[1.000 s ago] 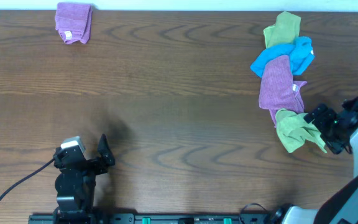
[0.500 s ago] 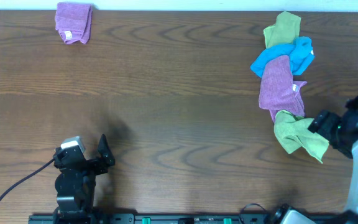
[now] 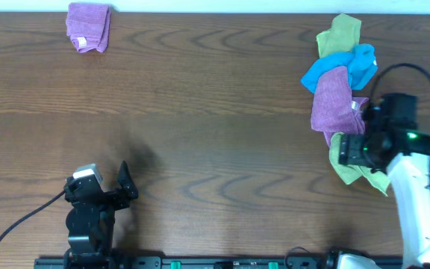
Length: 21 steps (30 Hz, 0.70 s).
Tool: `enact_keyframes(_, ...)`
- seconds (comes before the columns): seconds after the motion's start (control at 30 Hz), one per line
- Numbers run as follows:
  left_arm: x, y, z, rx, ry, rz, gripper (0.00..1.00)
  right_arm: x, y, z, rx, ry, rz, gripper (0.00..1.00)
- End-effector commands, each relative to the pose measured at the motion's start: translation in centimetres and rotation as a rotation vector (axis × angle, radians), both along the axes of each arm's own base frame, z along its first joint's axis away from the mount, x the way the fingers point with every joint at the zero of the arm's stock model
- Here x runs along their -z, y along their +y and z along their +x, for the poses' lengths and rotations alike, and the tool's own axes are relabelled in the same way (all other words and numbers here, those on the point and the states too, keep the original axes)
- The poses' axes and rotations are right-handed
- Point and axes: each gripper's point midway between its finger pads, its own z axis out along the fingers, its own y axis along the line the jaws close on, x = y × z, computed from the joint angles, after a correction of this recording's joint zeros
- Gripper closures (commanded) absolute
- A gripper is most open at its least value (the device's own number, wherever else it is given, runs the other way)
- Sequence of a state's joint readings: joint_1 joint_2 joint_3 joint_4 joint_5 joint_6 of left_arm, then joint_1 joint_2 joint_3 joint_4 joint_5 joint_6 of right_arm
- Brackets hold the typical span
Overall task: Fold the cloth
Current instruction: 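Grasp the lime-green cloth's edge with the right gripper, then lift the green cloth with the right gripper and pull it free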
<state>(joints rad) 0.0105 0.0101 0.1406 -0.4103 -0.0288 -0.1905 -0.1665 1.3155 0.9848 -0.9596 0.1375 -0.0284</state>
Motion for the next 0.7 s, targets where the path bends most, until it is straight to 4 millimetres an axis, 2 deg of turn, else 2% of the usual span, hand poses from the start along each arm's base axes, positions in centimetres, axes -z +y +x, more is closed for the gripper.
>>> enact_keyframes(0.0,0.9,0.0,0.0,-0.003,0.016,-0.012,0.05,1.0,-0.7,-1.1,0.045,0.042,-0.109,0.16)
enact_keyframes(0.17,0.9,0.0,0.0,-0.003,0.016,-0.012,0.05,2.7,-0.6,-1.7,0.068,0.089,-0.113,0.23)
enact_keyframes(0.37,0.9,0.0,0.0,-0.004,0.016,-0.013,0.05,6.8,-0.5,-2.8,0.114,0.249,-0.094,0.42)
enact_keyframes(0.4,0.9,0.0,0.0,-0.003,0.016,-0.012,0.05,7.3,-0.5,-3.0,0.114,0.274,-0.093,0.52)
enact_keyframes(0.47,0.9,0.0,0.0,-0.004,0.016,-0.013,0.05,8.0,-0.7,-3.3,0.125,0.304,-0.108,0.95)
enact_keyframes(0.5,0.9,0.0,0.0,-0.003,0.016,-0.012,0.04,8.1,-0.9,-3.3,0.137,0.310,-0.119,0.99)
enact_keyframes(0.57,0.9,0.0,0.0,-0.003,0.016,-0.012,0.05,7.9,-1.3,-3.2,0.149,0.303,-0.138,0.99)
enact_keyframes(0.63,0.9,0.0,0.0,-0.004,0.016,-0.013,0.05,6.9,-1.5,-2.2,0.153,0.267,-0.149,0.99)
enact_keyframes(0.67,0.9,0.0,0.0,-0.003,0.016,-0.012,0.05,5.6,-1.6,-1.1,0.156,0.228,-0.149,0.99)
